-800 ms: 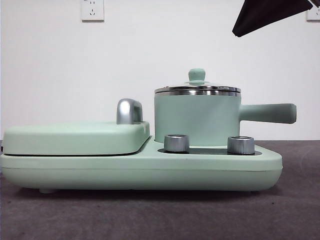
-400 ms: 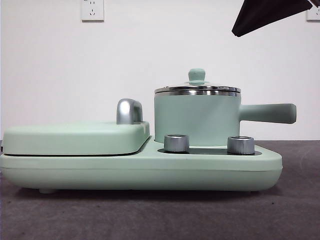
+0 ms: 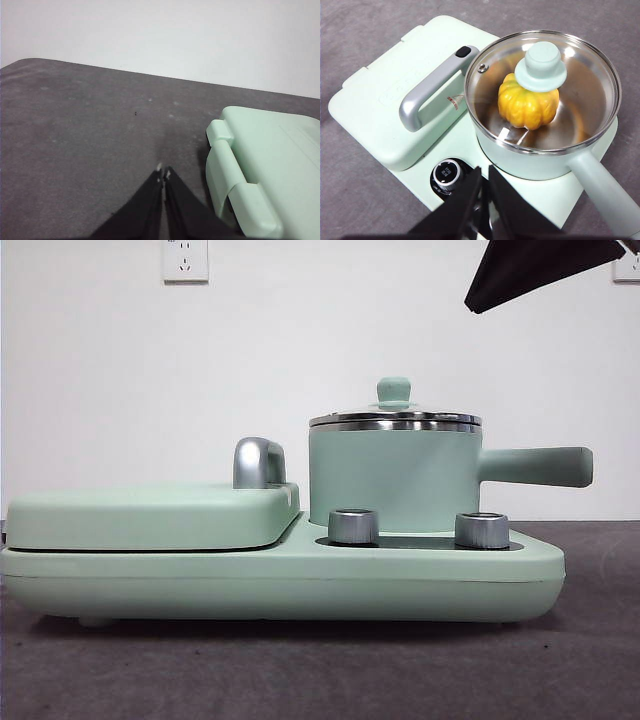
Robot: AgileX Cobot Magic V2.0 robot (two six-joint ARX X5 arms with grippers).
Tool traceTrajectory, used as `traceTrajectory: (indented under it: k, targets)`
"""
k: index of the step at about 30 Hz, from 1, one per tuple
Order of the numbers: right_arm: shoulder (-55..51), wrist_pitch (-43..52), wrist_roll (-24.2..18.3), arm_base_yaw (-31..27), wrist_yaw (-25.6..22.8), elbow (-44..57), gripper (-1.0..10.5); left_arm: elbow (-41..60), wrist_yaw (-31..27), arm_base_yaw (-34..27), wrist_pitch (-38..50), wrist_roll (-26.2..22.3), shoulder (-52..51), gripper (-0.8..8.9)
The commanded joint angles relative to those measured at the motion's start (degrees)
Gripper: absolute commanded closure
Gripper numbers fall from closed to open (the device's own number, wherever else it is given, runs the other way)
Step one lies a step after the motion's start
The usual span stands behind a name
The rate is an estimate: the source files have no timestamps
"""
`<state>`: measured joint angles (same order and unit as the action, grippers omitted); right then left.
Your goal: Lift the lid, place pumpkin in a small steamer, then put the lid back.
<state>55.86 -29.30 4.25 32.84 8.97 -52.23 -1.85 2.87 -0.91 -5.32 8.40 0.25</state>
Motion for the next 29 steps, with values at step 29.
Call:
traceTrajectory:
  k: [29]
  targets:
    - [-36.70,19.32,-12.66,-24.37,1.57,29.68,9.3,1.14,-0.09,-0.09,0.63,0.22,0.00,8.06]
